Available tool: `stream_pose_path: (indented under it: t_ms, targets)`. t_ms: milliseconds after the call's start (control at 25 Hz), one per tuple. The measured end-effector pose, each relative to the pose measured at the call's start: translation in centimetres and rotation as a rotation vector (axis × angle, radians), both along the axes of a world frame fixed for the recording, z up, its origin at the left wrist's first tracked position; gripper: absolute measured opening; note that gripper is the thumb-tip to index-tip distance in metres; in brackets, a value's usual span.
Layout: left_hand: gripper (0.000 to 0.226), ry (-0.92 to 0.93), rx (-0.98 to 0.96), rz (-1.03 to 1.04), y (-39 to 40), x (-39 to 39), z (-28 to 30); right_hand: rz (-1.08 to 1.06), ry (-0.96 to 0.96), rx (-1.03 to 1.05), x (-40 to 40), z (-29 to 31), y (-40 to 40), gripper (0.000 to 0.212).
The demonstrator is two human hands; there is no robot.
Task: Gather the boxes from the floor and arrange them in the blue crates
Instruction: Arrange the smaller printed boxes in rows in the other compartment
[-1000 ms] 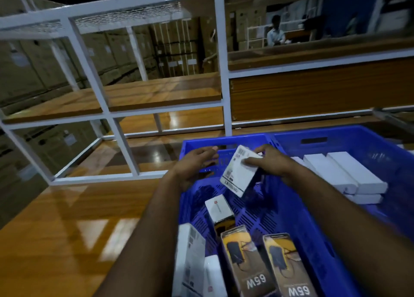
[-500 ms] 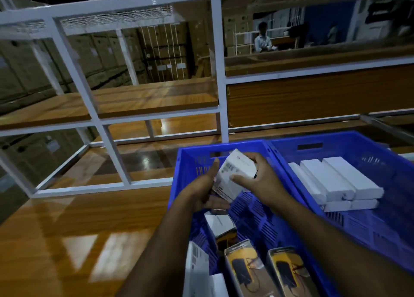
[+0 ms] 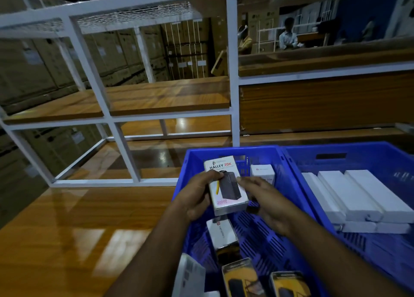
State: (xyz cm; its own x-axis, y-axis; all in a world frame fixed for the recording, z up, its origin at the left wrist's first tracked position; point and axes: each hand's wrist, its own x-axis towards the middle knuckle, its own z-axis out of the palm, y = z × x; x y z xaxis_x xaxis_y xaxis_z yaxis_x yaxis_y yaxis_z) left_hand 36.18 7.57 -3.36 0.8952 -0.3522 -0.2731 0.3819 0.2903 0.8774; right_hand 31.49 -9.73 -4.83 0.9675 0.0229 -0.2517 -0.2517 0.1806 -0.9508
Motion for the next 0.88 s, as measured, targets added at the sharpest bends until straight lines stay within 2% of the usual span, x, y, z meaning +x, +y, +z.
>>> stream_pose_path:
  t_ms: [120, 200, 280, 360, 440, 520, 600, 680, 760, 880]
  targets:
    - [0.048, -0.056, 0.004, -0.026, 0.0, -0.1, 0.0, 0.078, 0.035, 0.053, -0.3, 0.3, 0.2, 0.028]
    - [0.036, -0.073, 0.036, -0.006, -0.1, -0.7, 0.3, 0.003, -0.022, 0.061, -0.1, 0.2, 0.3, 0.032]
    - [0.034, -0.121, 0.131, 0.014, -0.2, -1.1, 0.8, -0.148, -0.146, -0.128, -0.1, 0.4, 0.5, 0.049]
    - [0.046, -0.168, 0.197, -0.071, -0.3, -1.5, 1.0, -0.257, -0.266, -0.426, -0.3, 0.4, 0.6, 0.064]
    - [0.053, -0.181, 0.233, -0.153, -0.5, -1.9, 1.0, -0.247, -0.382, -0.519, -0.9, 0.6, 1.0, 0.065]
    - [0.055, -0.162, 0.173, -0.166, -0.4, -1.8, 0.9, -0.180, -0.446, -0.492, -1.1, 0.6, 1.5, 0.055]
    - [0.057, -0.089, 0.069, -0.126, -0.1, -1.6, 0.9, -0.140, -0.461, -0.383, -1.3, 1.0, 1.7, 0.033]
    - [0.058, -0.041, 0.035, -0.079, 0.1, -1.4, 0.9, -0.170, -0.436, -0.277, -1.3, 1.3, 1.7, 0.018]
    - [0.059, -0.010, 0.016, -0.066, 0.1, -1.3, 0.8, -0.225, -0.394, -0.242, -1.0, 1.2, 1.4, 0.014]
    - [0.062, 0.023, -0.020, -0.044, 0.2, -1.2, 0.8, -0.272, -0.343, -0.198, -0.8, 1.1, 1.4, 0.031]
